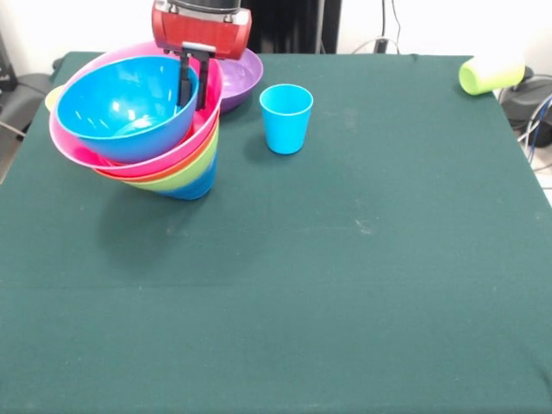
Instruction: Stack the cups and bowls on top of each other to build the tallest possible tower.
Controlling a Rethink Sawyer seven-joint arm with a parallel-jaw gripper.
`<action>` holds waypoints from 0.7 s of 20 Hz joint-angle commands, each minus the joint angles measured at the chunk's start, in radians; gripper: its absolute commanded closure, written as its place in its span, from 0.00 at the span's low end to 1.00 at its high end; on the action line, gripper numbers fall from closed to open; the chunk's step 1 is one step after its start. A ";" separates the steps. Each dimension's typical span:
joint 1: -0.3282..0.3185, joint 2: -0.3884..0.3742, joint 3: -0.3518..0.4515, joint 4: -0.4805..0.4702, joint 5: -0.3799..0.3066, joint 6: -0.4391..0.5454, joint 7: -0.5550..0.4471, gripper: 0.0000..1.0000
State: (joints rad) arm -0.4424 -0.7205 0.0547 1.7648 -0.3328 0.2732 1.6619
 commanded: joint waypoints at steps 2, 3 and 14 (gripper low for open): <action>0.018 0.084 0.047 0.196 0.013 0.103 0.108 1.00; 0.016 0.082 0.046 0.202 0.013 0.099 0.108 1.00; 0.003 0.073 0.036 0.241 0.007 0.071 0.115 1.00</action>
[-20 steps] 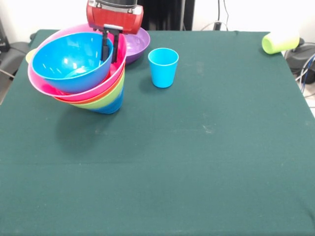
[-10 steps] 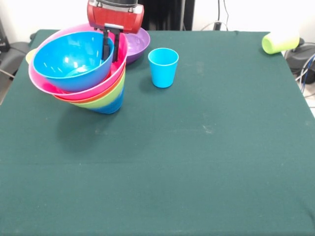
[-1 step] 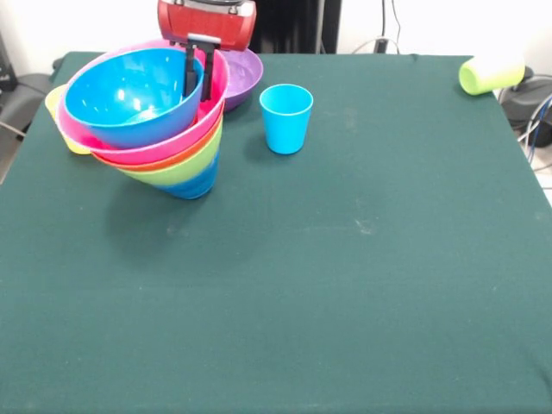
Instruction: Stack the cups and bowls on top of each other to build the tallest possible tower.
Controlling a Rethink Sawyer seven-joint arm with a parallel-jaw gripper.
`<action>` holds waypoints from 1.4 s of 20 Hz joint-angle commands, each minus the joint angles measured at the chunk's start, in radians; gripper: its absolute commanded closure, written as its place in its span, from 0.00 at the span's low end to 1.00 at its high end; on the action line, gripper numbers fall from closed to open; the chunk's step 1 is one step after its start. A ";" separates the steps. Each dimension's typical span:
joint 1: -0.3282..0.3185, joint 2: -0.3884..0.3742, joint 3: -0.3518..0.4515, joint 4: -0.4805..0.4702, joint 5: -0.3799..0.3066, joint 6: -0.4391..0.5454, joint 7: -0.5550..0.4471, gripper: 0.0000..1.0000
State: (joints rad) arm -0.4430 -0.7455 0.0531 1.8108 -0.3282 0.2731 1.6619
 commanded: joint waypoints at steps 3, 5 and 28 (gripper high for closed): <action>-0.004 0.091 0.033 0.209 -0.001 0.066 0.113 1.00; -0.010 0.087 0.032 0.216 -0.004 0.070 0.106 1.00; -0.020 0.061 0.039 0.174 0.046 -0.012 0.152 1.00</action>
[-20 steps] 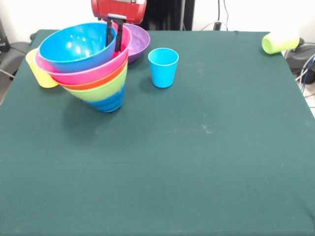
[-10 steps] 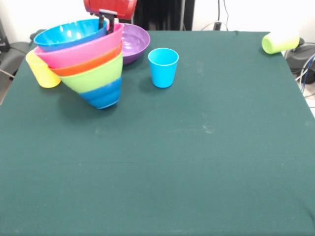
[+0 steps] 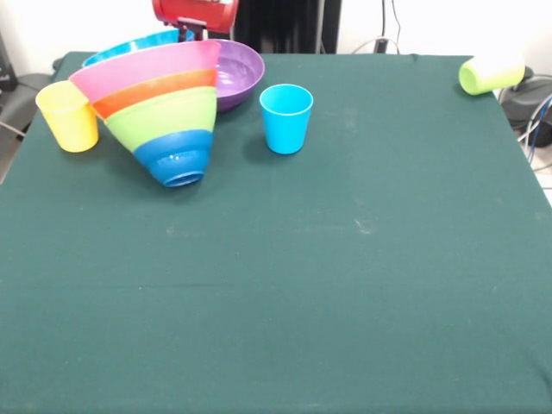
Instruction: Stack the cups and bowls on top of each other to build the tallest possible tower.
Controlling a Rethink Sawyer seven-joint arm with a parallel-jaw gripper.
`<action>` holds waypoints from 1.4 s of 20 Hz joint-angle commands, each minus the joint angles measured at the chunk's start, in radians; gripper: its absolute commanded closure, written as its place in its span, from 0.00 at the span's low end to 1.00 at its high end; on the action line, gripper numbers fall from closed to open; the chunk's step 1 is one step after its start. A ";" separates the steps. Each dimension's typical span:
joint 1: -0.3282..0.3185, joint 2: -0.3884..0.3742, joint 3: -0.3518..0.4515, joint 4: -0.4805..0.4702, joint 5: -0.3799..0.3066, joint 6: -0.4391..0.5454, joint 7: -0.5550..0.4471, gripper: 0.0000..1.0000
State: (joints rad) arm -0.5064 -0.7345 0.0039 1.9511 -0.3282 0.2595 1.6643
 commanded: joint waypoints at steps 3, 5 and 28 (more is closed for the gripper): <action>0.064 0.048 0.086 0.034 0.055 0.007 0.162 1.00; 0.089 0.044 0.075 0.029 0.064 0.020 0.177 1.00; 0.063 -0.054 0.130 -0.031 0.173 0.225 0.077 1.00</action>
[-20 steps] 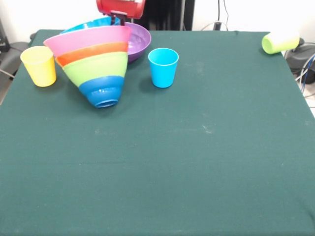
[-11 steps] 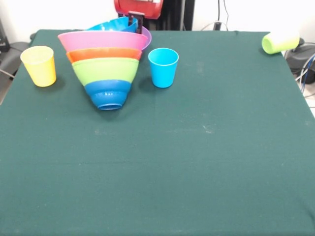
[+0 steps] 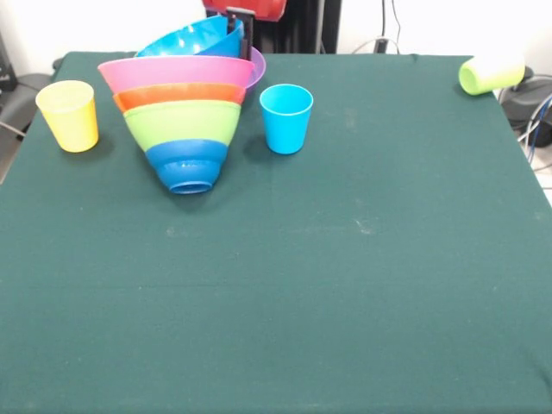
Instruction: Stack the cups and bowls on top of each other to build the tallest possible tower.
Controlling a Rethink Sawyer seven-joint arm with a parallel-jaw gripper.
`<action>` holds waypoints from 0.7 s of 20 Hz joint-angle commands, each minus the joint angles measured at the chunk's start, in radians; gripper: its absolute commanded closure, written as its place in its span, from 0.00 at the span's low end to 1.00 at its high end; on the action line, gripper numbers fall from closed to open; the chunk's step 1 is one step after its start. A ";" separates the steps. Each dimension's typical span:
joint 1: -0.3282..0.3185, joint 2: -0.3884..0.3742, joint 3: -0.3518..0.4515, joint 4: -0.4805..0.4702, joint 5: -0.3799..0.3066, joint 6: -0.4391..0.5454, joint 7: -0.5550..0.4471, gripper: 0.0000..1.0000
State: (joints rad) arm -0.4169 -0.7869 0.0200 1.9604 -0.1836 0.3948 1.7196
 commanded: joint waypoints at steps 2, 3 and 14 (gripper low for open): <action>-0.039 -0.011 0.116 -0.038 0.020 0.096 0.014 1.00; -0.043 -0.010 0.117 -0.045 0.016 0.099 0.011 1.00; -0.025 -0.015 0.122 -0.123 0.023 0.188 0.020 1.00</action>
State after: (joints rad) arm -0.4701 -0.8130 0.0379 1.9301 -0.1840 0.4501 1.7196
